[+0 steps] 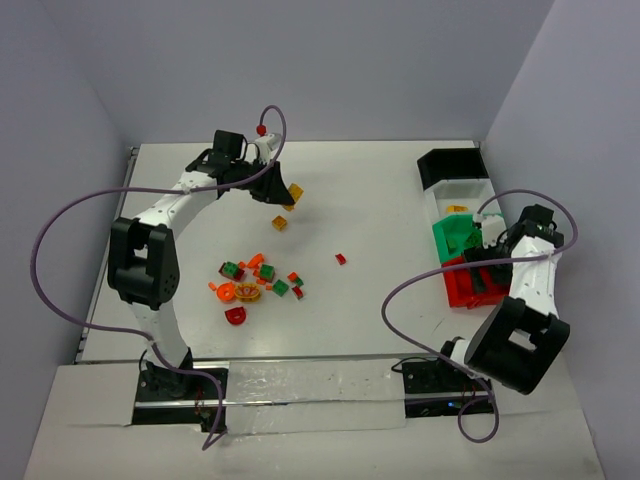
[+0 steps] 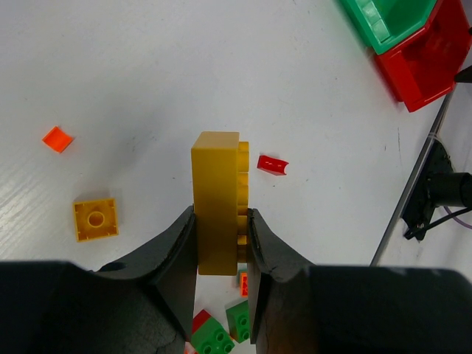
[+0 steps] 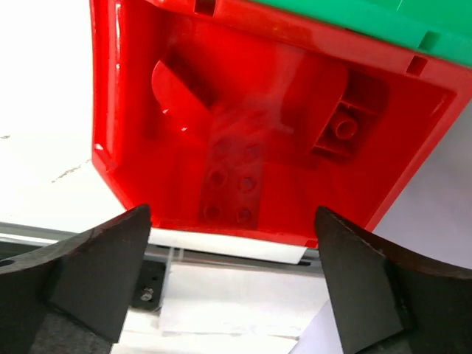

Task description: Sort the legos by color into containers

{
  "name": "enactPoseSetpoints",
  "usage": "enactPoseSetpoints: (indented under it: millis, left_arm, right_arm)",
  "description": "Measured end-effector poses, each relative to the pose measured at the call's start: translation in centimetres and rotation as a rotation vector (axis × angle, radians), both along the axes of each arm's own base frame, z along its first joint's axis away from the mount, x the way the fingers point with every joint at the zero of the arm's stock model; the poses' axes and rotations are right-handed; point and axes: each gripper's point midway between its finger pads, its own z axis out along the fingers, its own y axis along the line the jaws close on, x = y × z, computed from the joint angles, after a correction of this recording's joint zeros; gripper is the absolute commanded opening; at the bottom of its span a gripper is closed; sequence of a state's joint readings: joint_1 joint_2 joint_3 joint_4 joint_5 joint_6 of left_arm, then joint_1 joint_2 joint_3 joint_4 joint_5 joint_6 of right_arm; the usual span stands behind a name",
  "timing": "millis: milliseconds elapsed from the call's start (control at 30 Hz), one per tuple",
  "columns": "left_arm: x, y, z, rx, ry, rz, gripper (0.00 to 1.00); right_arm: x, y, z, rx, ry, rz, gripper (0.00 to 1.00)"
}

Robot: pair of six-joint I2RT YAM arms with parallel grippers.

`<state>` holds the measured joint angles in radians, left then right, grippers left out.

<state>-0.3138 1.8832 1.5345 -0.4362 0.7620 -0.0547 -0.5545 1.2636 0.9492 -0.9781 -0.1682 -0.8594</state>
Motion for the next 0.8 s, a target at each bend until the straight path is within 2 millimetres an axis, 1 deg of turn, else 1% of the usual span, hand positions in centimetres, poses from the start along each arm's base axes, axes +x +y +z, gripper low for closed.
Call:
enactPoseSetpoints:
  millis: [100,167,233,267,300,333,400,433,500,600,667,733,800]
  left_arm:
    - [-0.1,0.0,0.0,-0.002,0.002,-0.003,0.0]
    - [-0.4,-0.2,-0.1,-0.012,0.004,-0.021,0.0]
    - [-1.0,-0.4,-0.2,-0.031,0.014,-0.048,0.0]
    - [-1.4,-0.5,-0.2,-0.045,0.016,-0.065,0.0]
    - [-2.0,-0.6,-0.3,-0.059,0.018,-0.078,0.0]
    - [-2.5,-0.6,-0.4,-0.068,0.021,-0.088,0.0]
    - [-3.2,-0.7,-0.1,-0.074,0.011,-0.097,0.0]
    - [-3.5,-0.8,0.1,-0.075,0.001,-0.101,0.0]
    - [-3.4,-1.1,0.9,-0.078,-0.049,-0.102,0.0]
    - [-2.9,-1.5,2.1,-0.058,-0.17,-0.098,0.0]
    - [-2.9,-1.9,3.1,-0.041,-0.26,-0.098,0.0]
    - [-2.9,-2.4,3.8,-0.015,-0.346,-0.092,0.0]
    - [-3.2,-3.3,4.5,0.001,-0.419,-0.099,0.0]
  right_arm:
    - [0.1,0.0,0.7,0.003,0.001,0.003,1.0]
    - [1.1,-0.2,2.3,0.008,-0.027,0.006,1.0]
    - [2.9,-0.3,4.7,0.008,-0.091,0.014,0.99]
    - [4.0,-0.1,6.0,0.014,-0.133,0.022,0.99]
    - [5.3,0.8,7.4,0.031,-0.179,0.043,0.98]
    - [6.7,2.0,8.7,0.047,-0.226,0.08,0.98]
    - [9.5,6.1,11.2,0.126,-0.319,0.16,0.98]
    - [10.5,8.3,12.2,0.174,-0.355,0.197,0.98]
    - [11.8,12.9,13.4,0.297,-0.382,0.243,0.99]
    - [13.1,19.4,13.9,0.494,-0.363,0.261,1.0]
    - [13.4,22.9,13.6,0.6,-0.32,0.262,1.0]
    - [13.5,26.1,13.4,0.701,-0.266,0.254,1.0]
    - [13.4,28.7,13.2,0.782,-0.211,0.246,1.0]
